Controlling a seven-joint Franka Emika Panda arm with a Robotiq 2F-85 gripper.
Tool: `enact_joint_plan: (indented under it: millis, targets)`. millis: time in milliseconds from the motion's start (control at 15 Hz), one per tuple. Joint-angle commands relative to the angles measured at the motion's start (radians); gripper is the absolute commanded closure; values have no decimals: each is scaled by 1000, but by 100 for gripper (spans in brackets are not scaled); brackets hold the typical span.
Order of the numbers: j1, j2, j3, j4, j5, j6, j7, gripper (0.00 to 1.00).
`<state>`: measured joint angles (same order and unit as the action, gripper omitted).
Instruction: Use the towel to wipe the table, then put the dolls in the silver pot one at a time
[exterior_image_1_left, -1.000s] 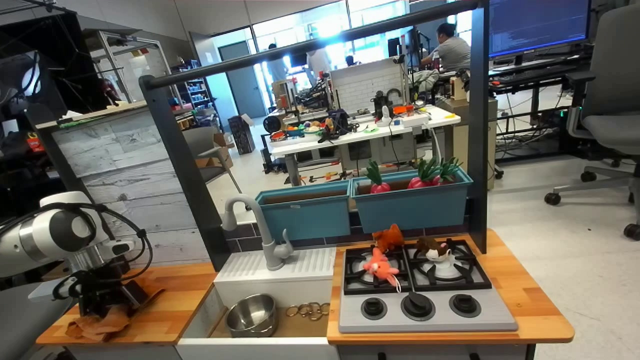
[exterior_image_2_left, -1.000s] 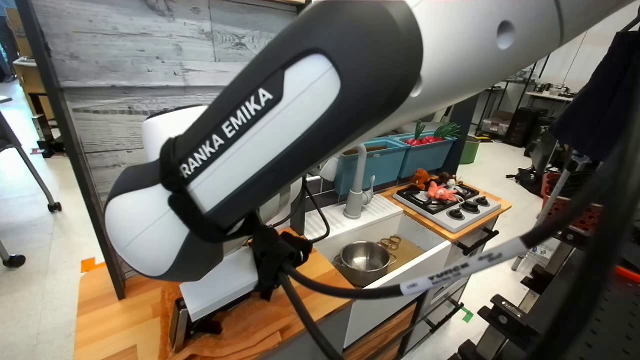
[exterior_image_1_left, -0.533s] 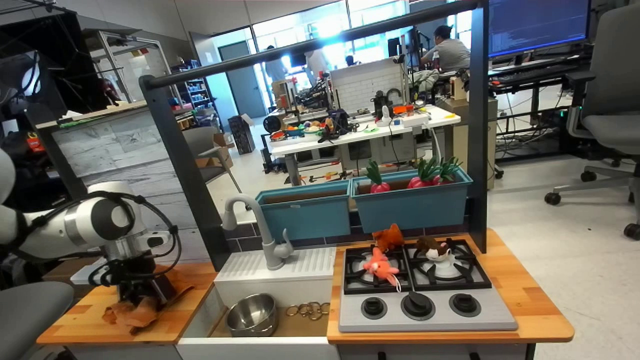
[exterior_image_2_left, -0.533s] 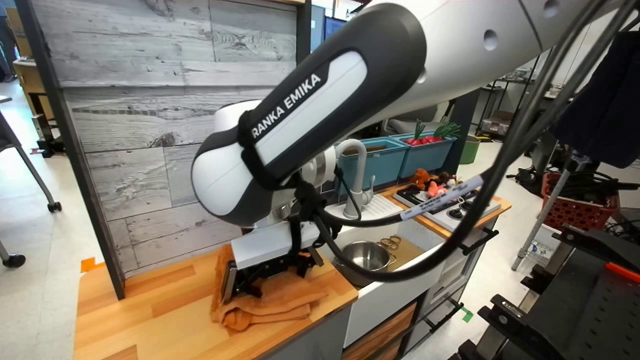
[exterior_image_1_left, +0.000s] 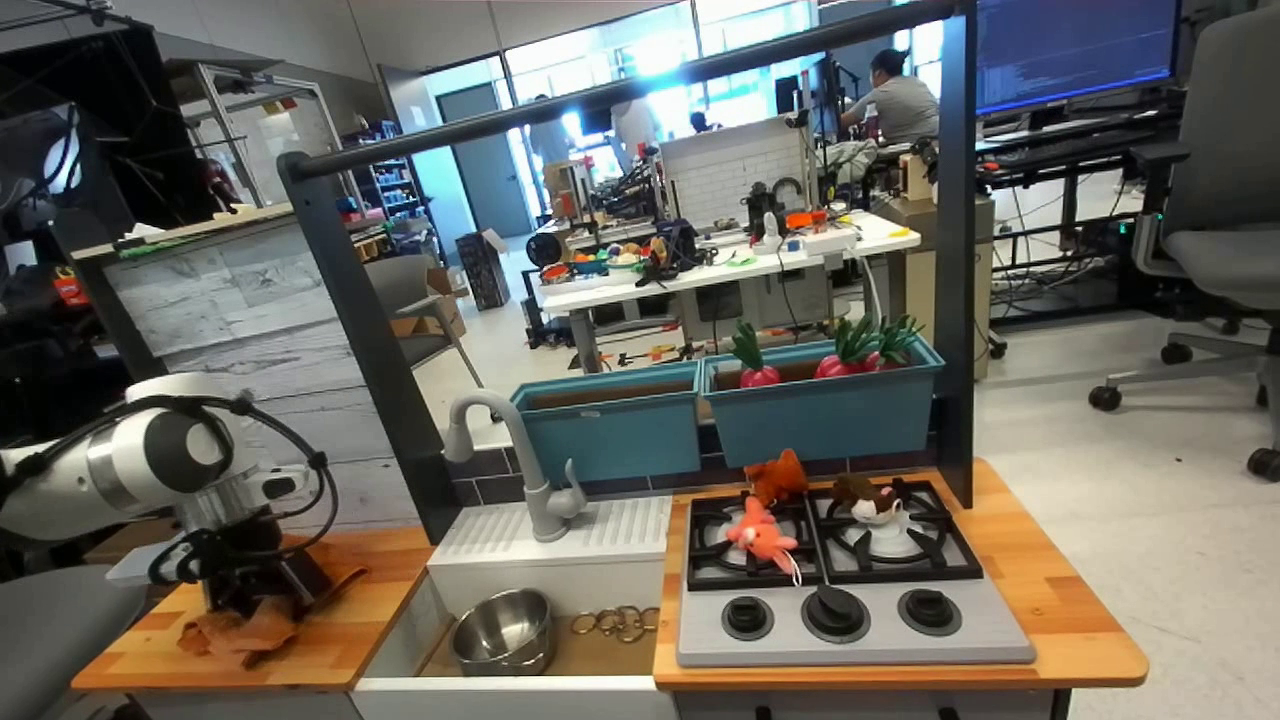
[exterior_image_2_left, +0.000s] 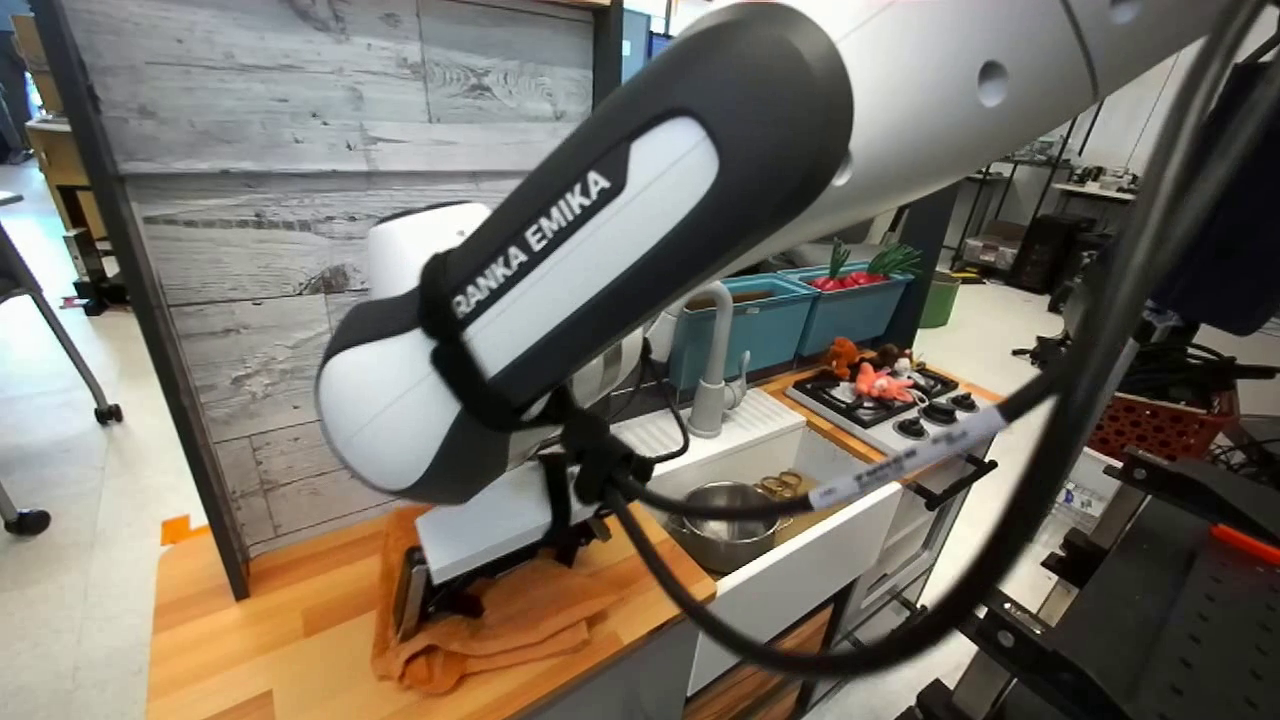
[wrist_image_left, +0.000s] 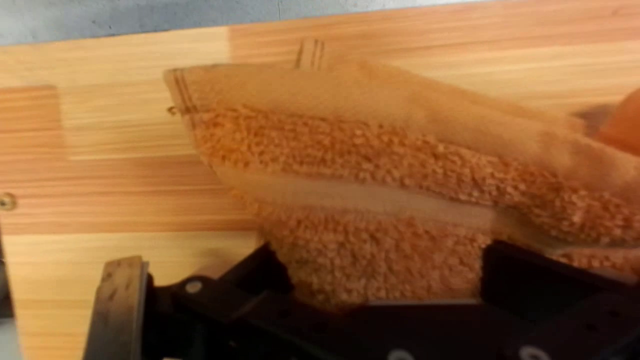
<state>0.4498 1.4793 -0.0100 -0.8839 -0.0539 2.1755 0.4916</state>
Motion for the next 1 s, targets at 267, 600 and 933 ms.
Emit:
enact_joint_plan:
  millis: [267, 600, 933]
  targets:
    - [202, 34, -72, -53, -98, 319, 65, 0]
    - [124, 36, -135, -54, -54, 180, 135, 0]
    - [6, 39, -153, -62, -7, 81, 172, 0]
